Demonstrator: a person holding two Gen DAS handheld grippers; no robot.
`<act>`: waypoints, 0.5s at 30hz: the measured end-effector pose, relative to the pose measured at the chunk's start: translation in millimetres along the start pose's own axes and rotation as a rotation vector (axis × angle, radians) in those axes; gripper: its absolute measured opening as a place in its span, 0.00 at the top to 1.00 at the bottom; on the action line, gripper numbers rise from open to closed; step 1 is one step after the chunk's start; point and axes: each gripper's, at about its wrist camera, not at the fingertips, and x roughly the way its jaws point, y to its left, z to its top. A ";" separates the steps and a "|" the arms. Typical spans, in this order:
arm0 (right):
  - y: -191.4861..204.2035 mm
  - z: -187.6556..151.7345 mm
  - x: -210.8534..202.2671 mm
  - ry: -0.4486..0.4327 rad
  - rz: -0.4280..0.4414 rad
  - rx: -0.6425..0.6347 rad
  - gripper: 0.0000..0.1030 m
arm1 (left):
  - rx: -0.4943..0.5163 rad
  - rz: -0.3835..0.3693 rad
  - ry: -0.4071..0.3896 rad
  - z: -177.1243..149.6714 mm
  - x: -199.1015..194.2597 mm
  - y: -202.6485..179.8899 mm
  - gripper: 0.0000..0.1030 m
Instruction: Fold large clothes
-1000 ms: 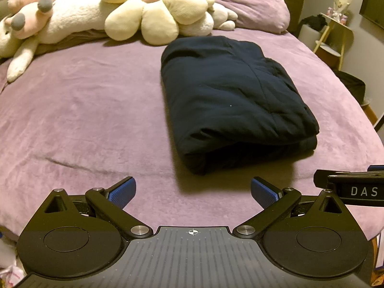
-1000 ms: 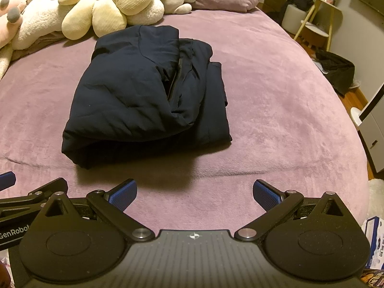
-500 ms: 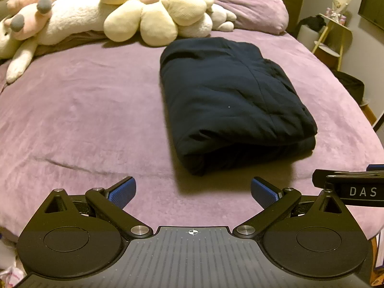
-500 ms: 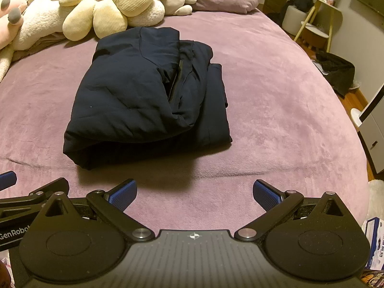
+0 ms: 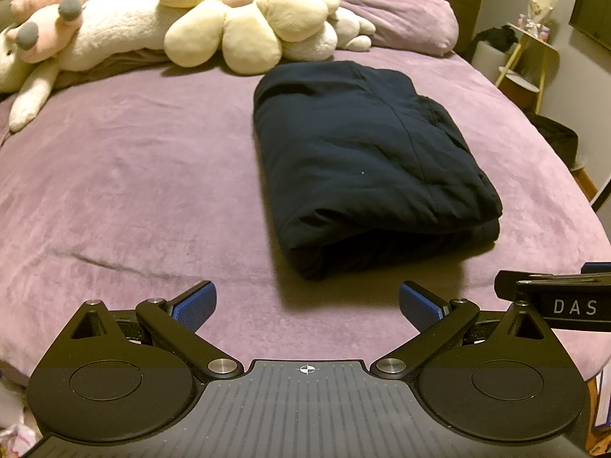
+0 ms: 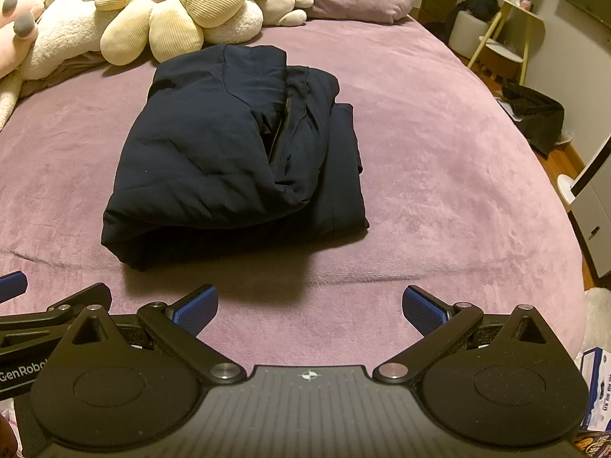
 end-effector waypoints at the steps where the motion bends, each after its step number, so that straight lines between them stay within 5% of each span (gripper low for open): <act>1: 0.1 -0.1 0.0 0.000 -0.001 0.000 0.00 | -0.001 -0.001 0.000 0.5 0.1 1.0 0.00; 15: 2.9 1.5 -1.5 -0.002 0.000 -0.004 0.00 | 0.002 0.031 0.006 1.5 3.8 4.4 0.00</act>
